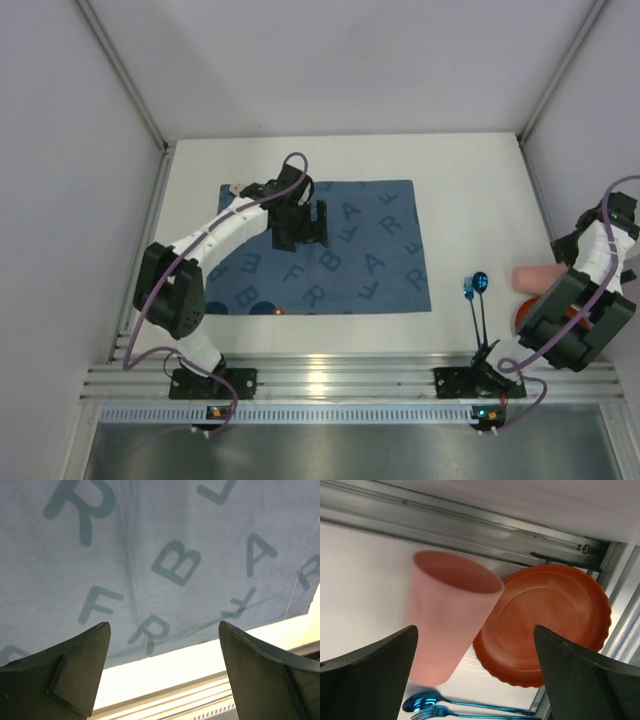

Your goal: Set the dinner table for one person

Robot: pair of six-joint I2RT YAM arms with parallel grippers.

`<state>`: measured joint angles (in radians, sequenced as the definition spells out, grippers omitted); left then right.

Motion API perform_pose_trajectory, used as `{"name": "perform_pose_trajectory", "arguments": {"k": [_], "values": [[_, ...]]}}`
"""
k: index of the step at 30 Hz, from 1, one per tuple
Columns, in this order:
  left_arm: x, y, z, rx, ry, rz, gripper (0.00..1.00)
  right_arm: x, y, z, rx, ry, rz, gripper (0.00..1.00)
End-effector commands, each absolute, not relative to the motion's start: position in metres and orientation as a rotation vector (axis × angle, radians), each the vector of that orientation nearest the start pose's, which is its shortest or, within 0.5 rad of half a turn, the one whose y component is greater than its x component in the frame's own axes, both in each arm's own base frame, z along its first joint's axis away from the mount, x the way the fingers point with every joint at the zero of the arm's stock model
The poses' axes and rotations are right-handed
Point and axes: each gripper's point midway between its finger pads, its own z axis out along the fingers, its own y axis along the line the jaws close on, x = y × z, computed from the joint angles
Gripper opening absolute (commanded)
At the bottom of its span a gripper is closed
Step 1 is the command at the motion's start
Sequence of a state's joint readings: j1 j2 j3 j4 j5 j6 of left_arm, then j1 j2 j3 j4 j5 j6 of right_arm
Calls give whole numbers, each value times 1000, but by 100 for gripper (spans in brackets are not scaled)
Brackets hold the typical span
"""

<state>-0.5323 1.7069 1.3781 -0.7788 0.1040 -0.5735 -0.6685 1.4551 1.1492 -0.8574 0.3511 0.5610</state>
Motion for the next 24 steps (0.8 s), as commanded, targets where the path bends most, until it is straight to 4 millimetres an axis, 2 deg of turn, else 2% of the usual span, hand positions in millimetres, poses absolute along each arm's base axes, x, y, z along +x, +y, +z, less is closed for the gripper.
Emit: {"name": "perform_pose_trajectory", "arguments": {"k": [1, 4, 6, 13, 16, 21, 24], "values": [[291, -224, 131, -11, 2754, -436, 95, 215, -234, 102, 1722, 2110, -421, 100], [275, -222, 126, -9, 2782, -407, 94, 212, -245, 93, 1764, 2081, -408, 100], [267, -223, 130, 6, 2776, -402, 94, 212, -250, 88, 1779, 2069, -392, 100], [251, -214, 130, -10, 2782, -363, 94, 221, -254, 59, 1822, 2095, -250, 100], [247, -212, 130, -21, 2782, -367, 94, 234, -241, 46, 1812, 2121, -116, 100], [247, -205, 125, -42, 2773, -312, 93, 252, -224, 37, 1742, 2166, -77, 100], [246, -203, 123, -50, 2774, -302, 93, 276, -197, 37, 1643, 2226, -46, 100]]}}
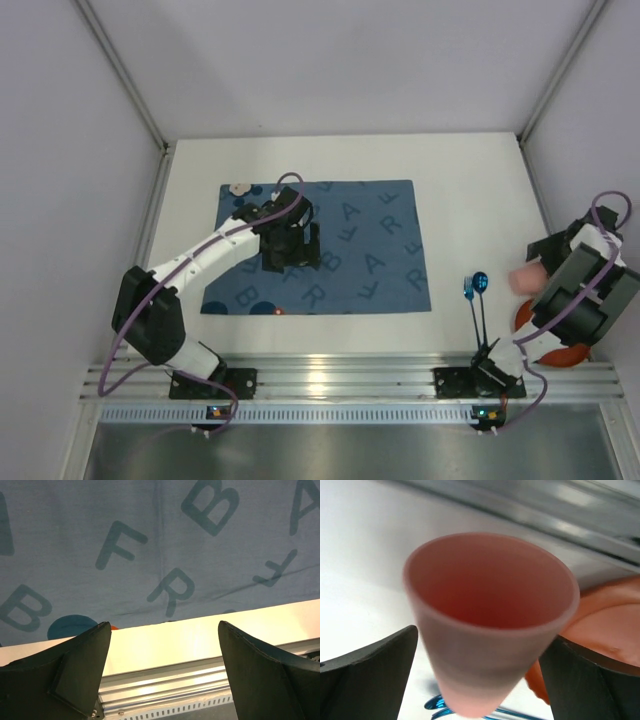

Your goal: Set the dinner table for one person

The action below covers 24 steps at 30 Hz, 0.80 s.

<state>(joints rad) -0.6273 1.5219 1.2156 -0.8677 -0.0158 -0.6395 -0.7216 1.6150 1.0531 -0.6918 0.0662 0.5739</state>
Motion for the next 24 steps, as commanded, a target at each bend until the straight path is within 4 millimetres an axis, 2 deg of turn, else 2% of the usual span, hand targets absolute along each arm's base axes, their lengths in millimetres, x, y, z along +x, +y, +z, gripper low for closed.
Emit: {"name": "perform_pose_trajectory", "arguments": {"k": [1, 3, 4, 7, 8, 9, 12, 15, 16, 18, 20, 21, 22, 24], "values": [[246, -203, 122, -55, 2775, -299, 93, 288, -180, 37, 1588, 2264, -28, 100], [246, -201, 120, -55, 2773, -286, 93, 303, -162, 38, 1556, 2276, 4, 99], [247, -201, 121, -60, 2769, -285, 93, 315, -144, 40, 1499, 2306, 31, 98], [248, -200, 120, -59, 2762, -274, 93, 340, -118, 46, 1416, 2334, 56, 92], [249, -200, 120, -62, 2758, -273, 93, 344, -112, 47, 1398, 2342, 63, 88], [250, -199, 119, -67, 2758, -268, 93, 349, -108, 48, 1383, 2346, 72, 76], [250, -198, 117, -79, 2744, -264, 93, 364, -92, 52, 1310, 2381, 86, 61], [249, -197, 112, -99, 2739, -268, 93, 378, -67, 57, 1186, 2436, 114, 59], [249, -197, 110, -112, 2739, -273, 93, 386, -52, 60, 1114, 2462, 132, 59], [249, -197, 105, -120, 2735, -279, 93, 388, -34, 60, 1019, 2512, 134, 59], [249, -198, 102, -132, 2733, -286, 93, 392, -15, 65, 949, 2542, 228, 59], [249, -198, 99, -137, 2736, -284, 93, 392, -4, 67, 914, 2554, 263, 56], [252, -199, 98, -145, 2726, -293, 93, 394, 11, 74, 872, 2557, 357, 53], [253, -200, 94, -146, 2726, -289, 93, 395, 37, 85, 798, 2570, 428, 51]]}}
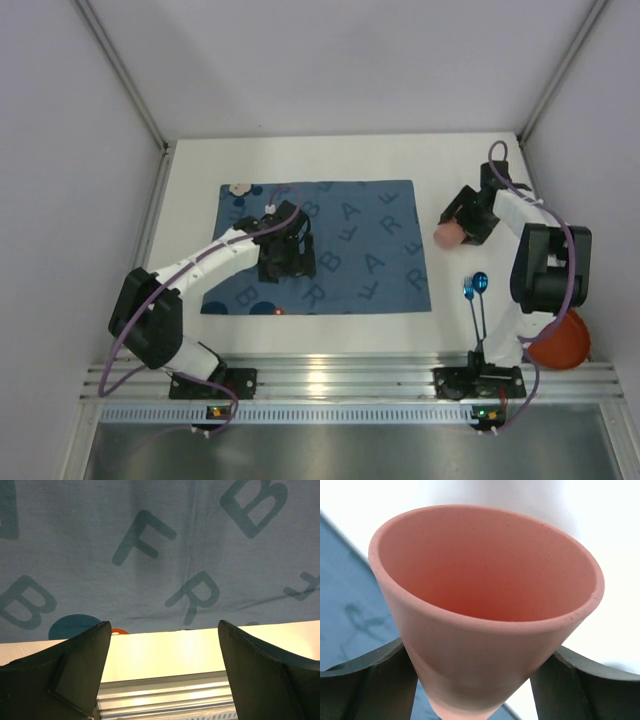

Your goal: Set the dinner table for one person

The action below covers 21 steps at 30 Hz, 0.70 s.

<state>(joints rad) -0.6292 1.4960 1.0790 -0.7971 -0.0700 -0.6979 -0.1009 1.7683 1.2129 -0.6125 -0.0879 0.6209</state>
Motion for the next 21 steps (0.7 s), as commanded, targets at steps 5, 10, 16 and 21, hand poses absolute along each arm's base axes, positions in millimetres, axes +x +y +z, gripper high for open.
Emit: {"name": "perform_pose_trajectory", "arguments": {"k": [5, 10, 16, 21], "values": [[264, -208, 87, -140, 2715, -296, 93, 375, 123, 113, 599, 2614, 633, 54], [276, -220, 80, -133, 2722, -316, 93, 341, 208, 112, 409, 2693, 749, 66], [288, -230, 83, -116, 2722, -325, 93, 323, 237, 98, 292, 2762, 762, 100], [290, -231, 84, -98, 2728, -315, 93, 331, 250, 116, 165, 2728, 851, 100]]}}
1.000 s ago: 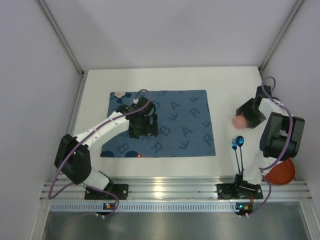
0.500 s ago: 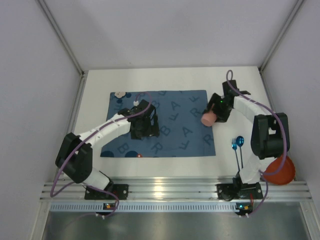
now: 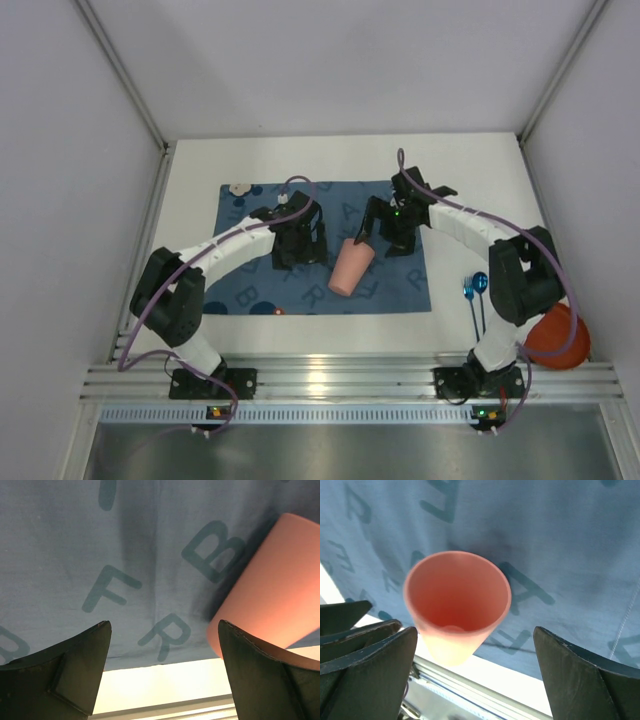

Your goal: Set the dinner table for one person

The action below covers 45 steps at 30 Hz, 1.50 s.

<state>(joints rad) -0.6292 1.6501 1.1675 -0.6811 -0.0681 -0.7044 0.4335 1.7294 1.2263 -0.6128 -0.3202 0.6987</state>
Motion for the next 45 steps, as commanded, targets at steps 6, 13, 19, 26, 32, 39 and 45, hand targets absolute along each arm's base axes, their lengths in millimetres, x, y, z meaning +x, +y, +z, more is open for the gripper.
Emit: {"name": "perform_pose_trajectory", "arguments": {"k": [6, 13, 19, 26, 32, 39, 45], "values": [[288, -225, 85, -88, 2730, -282, 93, 354, 264, 159, 27, 2607, 946, 100], [284, -217, 87, -84, 2731, -250, 93, 362, 294, 147, -47, 2625, 1118, 100], [280, -201, 93, -136, 2711, -240, 93, 352, 303, 113, -49, 2692, 1151, 100], [275, -169, 91, -240, 2699, -236, 93, 312, 299, 122, -50, 2717, 1223, 97], [275, -158, 90, -273, 2688, -249, 93, 266, 283, 117, -49, 2737, 1243, 60], [279, -162, 92, -277, 2684, -287, 93, 256, 278, 115, -37, 2727, 1246, 8], [281, -163, 92, -265, 2682, -292, 93, 295, 272, 160, -105, 2637, 1131, 0]]}}
